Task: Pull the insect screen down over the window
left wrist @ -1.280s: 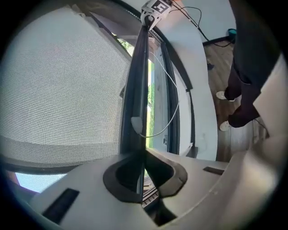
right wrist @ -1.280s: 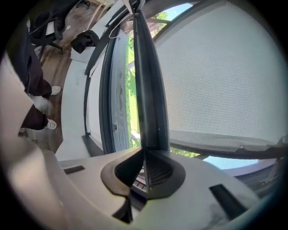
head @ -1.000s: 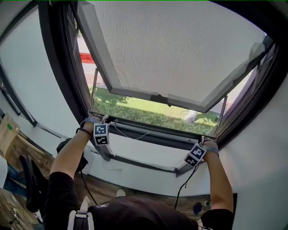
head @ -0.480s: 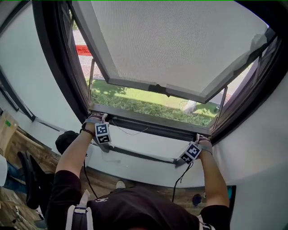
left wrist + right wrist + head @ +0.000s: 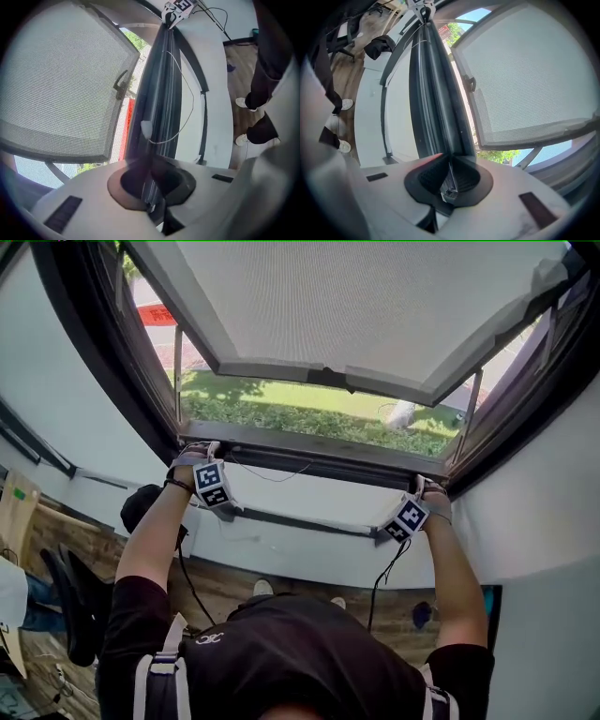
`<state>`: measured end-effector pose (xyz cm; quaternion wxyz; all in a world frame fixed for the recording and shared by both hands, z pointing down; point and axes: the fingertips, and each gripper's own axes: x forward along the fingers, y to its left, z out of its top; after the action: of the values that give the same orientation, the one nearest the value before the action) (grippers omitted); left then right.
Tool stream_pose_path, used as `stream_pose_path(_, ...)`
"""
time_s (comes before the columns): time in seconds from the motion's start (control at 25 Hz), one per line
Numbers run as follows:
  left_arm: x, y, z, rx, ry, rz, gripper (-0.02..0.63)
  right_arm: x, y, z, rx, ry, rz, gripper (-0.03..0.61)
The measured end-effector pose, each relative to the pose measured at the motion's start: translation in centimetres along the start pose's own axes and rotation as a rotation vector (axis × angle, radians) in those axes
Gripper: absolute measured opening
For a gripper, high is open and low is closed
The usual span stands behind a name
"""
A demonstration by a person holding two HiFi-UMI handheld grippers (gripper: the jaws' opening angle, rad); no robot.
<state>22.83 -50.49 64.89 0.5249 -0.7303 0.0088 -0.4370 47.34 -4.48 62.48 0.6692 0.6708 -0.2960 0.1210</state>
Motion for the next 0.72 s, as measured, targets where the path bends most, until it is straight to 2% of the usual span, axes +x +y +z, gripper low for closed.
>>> stream_pose_path(0.28,0.7,-0.8,0.0,0.007,0.006,-0.046,0.032,0.8,0.5,0.0,0.013,-0.007,-0.008,0.032)
stream_pose_path(0.44,1.5,-2.2,0.0,0.027,0.024,-0.075,0.029,1.6,2.0,-0.3,0.01,0.018,0.042,0.034)
stream_pose_path(0.56,2.1,-2.9,-0.1,0.049,0.044,-0.074,0.018,2.1,2.8,-0.1,0.017,0.012,0.051,0.034)
stream_pose_path(0.72,2.5,-2.8,0.0,0.037,0.037,-0.062,0.019,2.7,2.5,-0.3,0.01,0.002,0.033,0.034)
